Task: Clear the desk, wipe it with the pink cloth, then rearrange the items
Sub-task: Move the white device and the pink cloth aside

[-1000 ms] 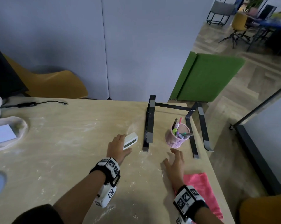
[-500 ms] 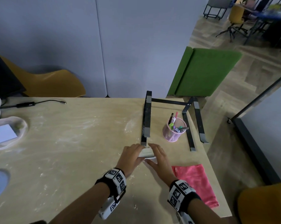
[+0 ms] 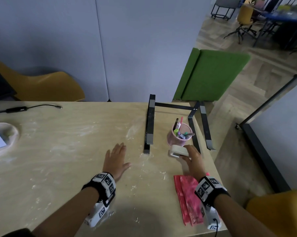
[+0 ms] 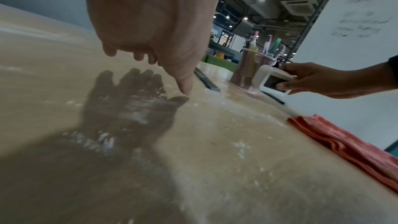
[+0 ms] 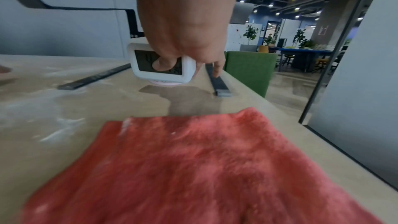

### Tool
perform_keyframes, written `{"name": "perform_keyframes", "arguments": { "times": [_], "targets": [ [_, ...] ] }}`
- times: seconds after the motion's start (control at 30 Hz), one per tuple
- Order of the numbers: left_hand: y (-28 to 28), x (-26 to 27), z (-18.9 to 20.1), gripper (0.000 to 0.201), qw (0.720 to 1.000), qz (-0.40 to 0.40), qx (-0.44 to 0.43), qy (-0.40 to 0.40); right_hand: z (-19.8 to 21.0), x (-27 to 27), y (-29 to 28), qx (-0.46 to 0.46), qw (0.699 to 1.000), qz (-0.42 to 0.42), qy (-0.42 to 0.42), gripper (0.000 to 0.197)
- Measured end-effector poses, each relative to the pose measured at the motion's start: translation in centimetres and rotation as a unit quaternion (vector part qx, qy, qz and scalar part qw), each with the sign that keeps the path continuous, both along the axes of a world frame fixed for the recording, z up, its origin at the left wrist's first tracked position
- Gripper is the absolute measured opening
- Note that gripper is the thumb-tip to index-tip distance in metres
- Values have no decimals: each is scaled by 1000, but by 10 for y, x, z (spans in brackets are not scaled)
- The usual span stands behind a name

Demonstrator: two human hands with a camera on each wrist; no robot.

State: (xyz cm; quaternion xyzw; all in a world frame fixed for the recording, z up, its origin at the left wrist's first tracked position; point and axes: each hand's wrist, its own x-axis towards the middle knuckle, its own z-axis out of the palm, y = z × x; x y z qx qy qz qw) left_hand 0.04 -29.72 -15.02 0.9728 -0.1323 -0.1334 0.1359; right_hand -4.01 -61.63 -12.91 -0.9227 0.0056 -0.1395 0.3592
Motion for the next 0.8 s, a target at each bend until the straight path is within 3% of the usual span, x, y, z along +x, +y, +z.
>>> {"name": "perform_keyframes", "arguments": {
  "times": [0.07,0.3,0.37,0.5,0.67,0.73,0.8],
  "targets": [
    [11,3,-6,77,999,21,30,19,-2,6,-15,-4,1000,-17,18,47],
    [17,-1,-19,71,998,37,45,9,-26,7,-35,-30,995,-57,79,26],
    [17,0,-17,71,998,37,52,23,-24,6,-32,-52,991,-72,98,31],
    [23,-1,-7,68,997,34,35,52,-14,0,-16,-107,981,-121,105,60],
    [57,-18,6,50,995,93,-40,7,3,-15,40,-123,973,-179,76,49],
    [81,-24,12,39,989,131,-70,-13,-1,-21,69,-133,978,-148,67,39],
    [110,-28,17,32,983,165,-75,-21,-5,-24,105,-138,987,-63,62,28]
  ]
}}
